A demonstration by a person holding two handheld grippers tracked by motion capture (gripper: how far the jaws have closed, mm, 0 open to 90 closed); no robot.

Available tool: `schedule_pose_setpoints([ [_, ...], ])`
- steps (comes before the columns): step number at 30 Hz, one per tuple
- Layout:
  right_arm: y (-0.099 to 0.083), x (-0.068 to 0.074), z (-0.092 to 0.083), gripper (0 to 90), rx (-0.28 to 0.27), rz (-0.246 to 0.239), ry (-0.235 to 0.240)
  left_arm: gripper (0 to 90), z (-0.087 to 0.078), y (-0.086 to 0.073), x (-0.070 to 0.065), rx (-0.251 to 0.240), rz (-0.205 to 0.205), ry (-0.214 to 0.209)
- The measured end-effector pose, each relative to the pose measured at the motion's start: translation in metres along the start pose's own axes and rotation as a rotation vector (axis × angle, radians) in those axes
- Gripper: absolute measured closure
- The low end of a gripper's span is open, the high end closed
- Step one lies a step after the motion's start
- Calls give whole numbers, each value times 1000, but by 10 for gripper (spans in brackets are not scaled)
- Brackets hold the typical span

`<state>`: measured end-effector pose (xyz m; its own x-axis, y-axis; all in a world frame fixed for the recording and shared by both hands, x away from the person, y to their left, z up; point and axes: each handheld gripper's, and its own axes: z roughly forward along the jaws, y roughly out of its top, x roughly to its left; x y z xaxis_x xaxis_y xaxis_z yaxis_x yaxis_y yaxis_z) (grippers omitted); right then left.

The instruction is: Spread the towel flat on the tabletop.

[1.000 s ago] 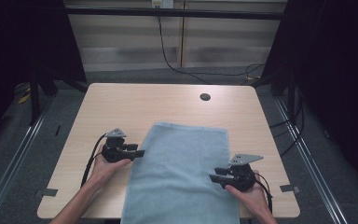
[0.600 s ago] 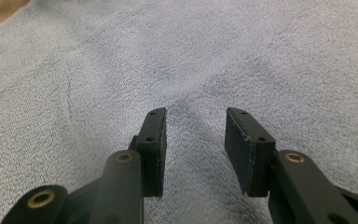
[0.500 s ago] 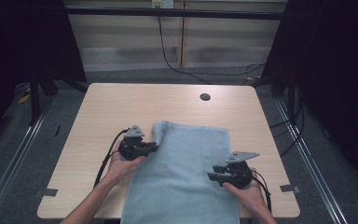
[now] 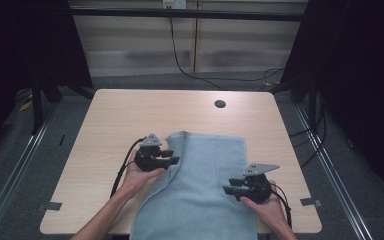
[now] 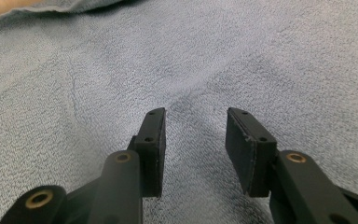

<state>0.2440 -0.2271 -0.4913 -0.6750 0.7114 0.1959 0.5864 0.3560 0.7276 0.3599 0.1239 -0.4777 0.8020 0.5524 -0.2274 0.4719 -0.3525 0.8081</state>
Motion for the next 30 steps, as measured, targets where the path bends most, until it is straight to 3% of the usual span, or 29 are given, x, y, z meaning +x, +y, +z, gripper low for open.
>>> schedule_pose_setpoints([
  [5,0,0,1,588,4,2,2,516,4,-11,27,38,-88,74],
  [7,0,1,1,587,8,4,4,474,6,-15,32,50,-101,75],
  [9,0,1,2,584,11,2,4,466,9,-17,33,82,-96,97],
  [16,-1,1,3,581,15,-6,9,450,22,-15,26,88,-67,87],
  [20,-2,1,3,577,18,-2,10,767,22,-11,20,77,6,72],
  [21,-2,1,3,577,18,-1,10,810,22,-10,21,78,7,53],
  [24,-1,1,2,576,12,-4,9,849,17,-7,24,61,-1,47],
  [27,-1,1,1,573,8,-1,7,849,6,0,30,45,-4,69],
  [29,-1,1,1,571,8,0,7,849,-3,7,37,37,10,120],
  [30,-1,1,1,568,9,1,7,849,-8,11,42,24,-2,140],
])
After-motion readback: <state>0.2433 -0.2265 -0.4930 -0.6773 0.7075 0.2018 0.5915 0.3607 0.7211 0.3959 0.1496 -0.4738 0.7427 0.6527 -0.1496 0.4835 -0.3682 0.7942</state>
